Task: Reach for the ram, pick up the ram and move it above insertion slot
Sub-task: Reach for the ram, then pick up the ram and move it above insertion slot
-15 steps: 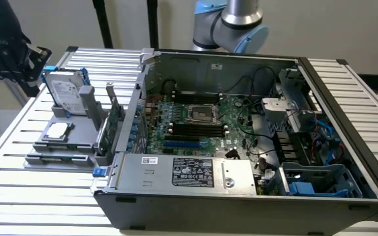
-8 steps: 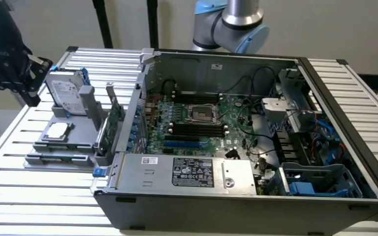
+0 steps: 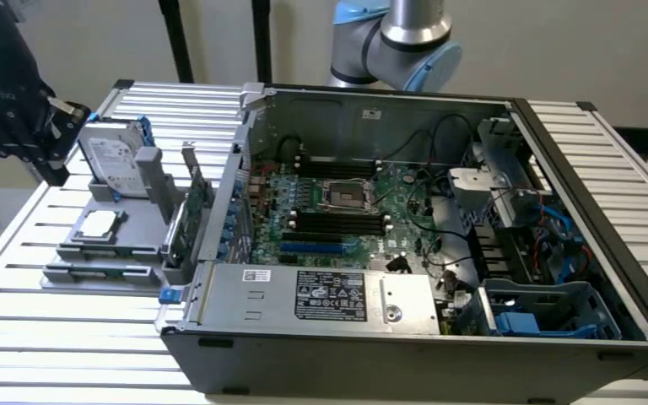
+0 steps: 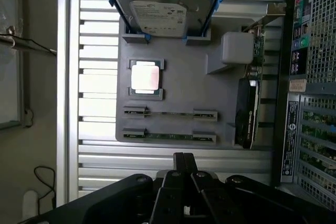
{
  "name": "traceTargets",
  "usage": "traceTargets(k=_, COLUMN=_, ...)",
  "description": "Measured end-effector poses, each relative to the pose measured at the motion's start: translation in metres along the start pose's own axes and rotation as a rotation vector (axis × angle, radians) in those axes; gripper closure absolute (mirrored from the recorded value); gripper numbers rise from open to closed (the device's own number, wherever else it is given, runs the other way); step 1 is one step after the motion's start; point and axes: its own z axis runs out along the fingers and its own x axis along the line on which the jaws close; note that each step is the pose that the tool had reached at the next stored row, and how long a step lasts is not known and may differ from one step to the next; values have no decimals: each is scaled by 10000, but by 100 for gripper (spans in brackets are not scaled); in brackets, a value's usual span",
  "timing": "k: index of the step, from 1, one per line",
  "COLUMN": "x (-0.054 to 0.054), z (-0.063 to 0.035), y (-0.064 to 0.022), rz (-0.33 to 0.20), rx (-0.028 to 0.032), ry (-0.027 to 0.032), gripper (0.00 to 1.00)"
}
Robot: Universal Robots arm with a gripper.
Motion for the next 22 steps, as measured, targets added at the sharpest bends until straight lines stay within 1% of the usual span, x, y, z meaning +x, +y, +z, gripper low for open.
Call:
traceTargets(k=2, x=0, z=1, y=0, rz=-257, rx=1, ry=9, gripper=89)
traceTargets(k=22, x=0, z=21, y=-1, rz=-3896, rx=2, ry=124, gripper=89)
